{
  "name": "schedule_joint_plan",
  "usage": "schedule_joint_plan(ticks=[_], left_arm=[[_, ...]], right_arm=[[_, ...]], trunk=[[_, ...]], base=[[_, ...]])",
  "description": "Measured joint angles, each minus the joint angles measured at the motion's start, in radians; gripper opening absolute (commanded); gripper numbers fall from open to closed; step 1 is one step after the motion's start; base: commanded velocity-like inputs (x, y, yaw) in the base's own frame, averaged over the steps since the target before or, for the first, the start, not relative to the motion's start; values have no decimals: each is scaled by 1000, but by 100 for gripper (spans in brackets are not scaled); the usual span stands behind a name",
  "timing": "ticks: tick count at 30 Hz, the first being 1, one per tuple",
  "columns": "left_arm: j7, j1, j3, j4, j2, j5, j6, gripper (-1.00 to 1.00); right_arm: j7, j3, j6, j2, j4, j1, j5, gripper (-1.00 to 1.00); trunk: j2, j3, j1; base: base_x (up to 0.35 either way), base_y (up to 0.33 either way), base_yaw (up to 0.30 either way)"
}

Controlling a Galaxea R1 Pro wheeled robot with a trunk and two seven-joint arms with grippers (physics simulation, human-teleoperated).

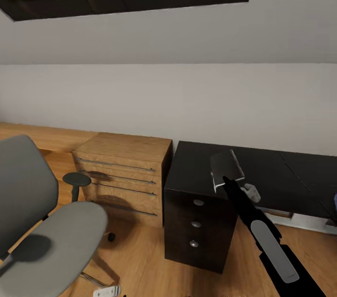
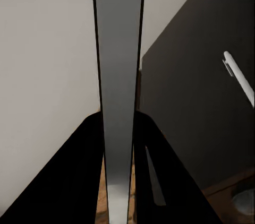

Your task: In the bedroom, organize the workspace by keeping the computer under the desk, ensuring the monitor is on the desk, placing the keyboard on the desk next to the monitor, placing the mouse on the desk next to the keyboard, moving the folder from the swivel chair onto the desk next to the mouse, stacking the notebook on top of the folder with the pen on top of the notebook, and positioning the swivel chair next to the desk.

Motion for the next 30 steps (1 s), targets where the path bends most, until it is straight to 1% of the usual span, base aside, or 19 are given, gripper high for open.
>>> schedule_joint_plan(ticks=[2, 4, 7, 9, 14, 15, 26, 30], left_arm=[[1, 0, 2, 17, 1, -3, -10, 100], [2, 0, 6, 30, 1, -3, -43, 100], [3, 0, 7, 38, 1, -3, -72, 100], [4, 0, 8, 43, 1, -2, -81, 100], [4, 0, 8, 50, 0, -2, -92, 100], [5, 0, 8, 51, 0, -2, -93, 100], [5, 0, 10, 53, 0, -2, -94, 100], [6, 0, 21, 54, -1, -2, -94, 100]], right_arm=[[0, 1, -1, 0, 0, 0, 1, -100], [0, 1, -1, 0, 1, 0, 1, -100], [0, 1, -1, -1, 2, 1, 1, -100], [1, 1, -1, -1, 2, 1, 1, -100], [3, 0, -1, -3, 2, 2, 1, -100], [4, -2, -1, -5, -1, 12, 2, -100], [6, -4, 0, -6, 2, 27, 1, -100], [6, -7, 0, -6, 13, 28, -1, -100]], trunk=[[0, 0, 0], [0, 0, 0], [0, 0, 0], [0, 0, 0], [0, 0, 0], [0, 0, 0], [0, 0, 0], [0, 0, 0]], base=[[0, 0, -300], [0, 0, -300], [0, 0, -300], [0, 0, -300], [0, 0, -300], [0, 0, -300], [0, 0, -300], [0, 0, -300]])
